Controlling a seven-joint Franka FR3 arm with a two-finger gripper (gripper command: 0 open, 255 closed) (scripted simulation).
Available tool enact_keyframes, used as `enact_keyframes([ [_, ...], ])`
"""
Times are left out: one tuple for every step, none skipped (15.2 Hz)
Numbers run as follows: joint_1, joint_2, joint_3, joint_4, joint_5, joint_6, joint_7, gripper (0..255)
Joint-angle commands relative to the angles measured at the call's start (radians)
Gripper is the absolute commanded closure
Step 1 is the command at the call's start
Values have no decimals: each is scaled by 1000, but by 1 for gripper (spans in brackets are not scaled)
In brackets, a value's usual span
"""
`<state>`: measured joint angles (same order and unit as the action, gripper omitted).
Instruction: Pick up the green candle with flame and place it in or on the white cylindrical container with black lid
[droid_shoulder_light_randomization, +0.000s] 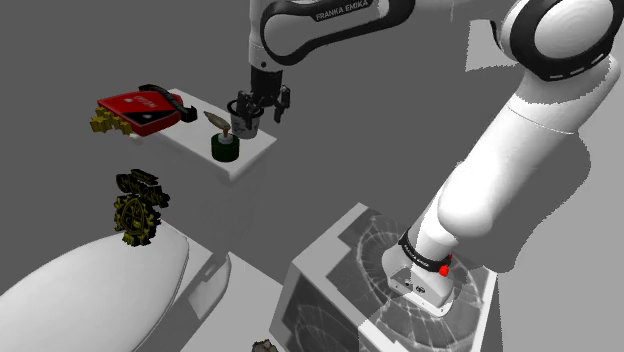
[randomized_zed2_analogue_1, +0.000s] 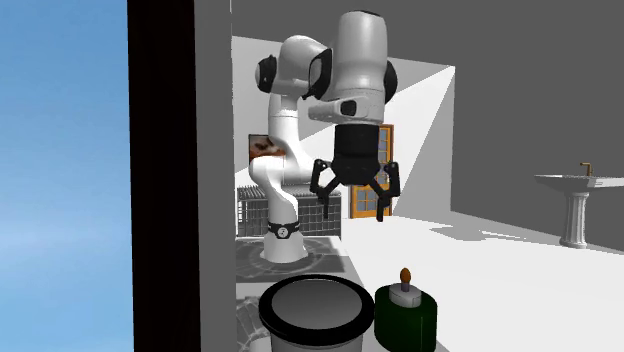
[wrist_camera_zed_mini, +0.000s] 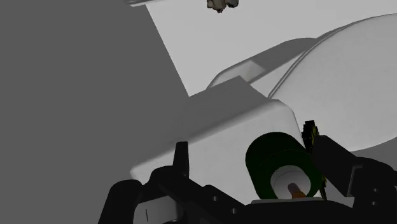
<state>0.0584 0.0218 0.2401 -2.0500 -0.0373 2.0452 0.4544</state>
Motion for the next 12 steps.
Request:
enact_keyframes([
  [9, 69, 8, 58, -15, 18, 28, 0],
  [15, 106, 11, 93, -24, 23, 42, 0],
  [21, 143, 13, 129, -33, 27, 55, 0],
  [28, 180, 14, 167, -42, 30, 67, 0],
  [35, 218, 15, 206, -51, 32, 79, 0],
  [43, 256, 15, 247, -60, 32, 90, 0],
  [51, 294, 14, 290, -69, 31, 101, 0],
  [53, 300, 14, 297, -70, 31, 103, 0],
  [54, 305, 13, 291, -72, 42, 104, 0],
  [54, 310, 12, 284, -74, 54, 105, 0],
  [54, 315, 11, 278, -76, 65, 106, 0],
  [55, 321, 10, 272, -78, 77, 108, 0],
])
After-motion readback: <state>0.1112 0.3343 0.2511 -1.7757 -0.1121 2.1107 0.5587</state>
